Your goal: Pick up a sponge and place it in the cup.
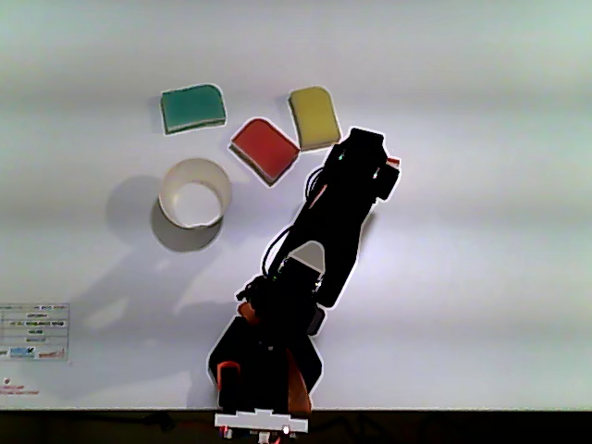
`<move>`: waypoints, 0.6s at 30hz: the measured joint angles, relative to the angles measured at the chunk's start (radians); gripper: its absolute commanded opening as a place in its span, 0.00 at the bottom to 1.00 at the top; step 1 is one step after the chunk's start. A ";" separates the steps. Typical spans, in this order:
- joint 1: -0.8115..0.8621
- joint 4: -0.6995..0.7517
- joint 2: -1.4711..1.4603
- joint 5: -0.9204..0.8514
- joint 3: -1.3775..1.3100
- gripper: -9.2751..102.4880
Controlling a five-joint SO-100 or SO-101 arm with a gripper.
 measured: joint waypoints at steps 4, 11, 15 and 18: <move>0.000 0.020 0.000 0.003 0.000 0.08; -0.032 0.225 0.107 0.052 -0.080 0.08; -0.074 0.380 0.175 0.071 -0.176 0.08; -0.110 0.486 0.216 0.086 -0.262 0.08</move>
